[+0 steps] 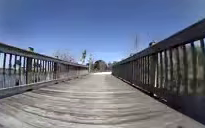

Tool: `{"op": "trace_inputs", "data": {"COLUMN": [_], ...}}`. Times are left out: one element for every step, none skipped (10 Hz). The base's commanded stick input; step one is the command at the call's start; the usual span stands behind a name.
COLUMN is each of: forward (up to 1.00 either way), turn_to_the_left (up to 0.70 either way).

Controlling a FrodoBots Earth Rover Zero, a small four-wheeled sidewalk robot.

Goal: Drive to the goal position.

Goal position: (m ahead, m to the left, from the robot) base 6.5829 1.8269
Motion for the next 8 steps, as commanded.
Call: {"op": "trace_inputs", "data": {"forward": [0.85, 0.85, 0.85, 0.85, 0.85, 0.85, 0.85, 0.85], "turn_to_the_left": [0.0, 0.0, 0.0, 0.0, 0.0, 0.0, 0.0, 0.0]}}
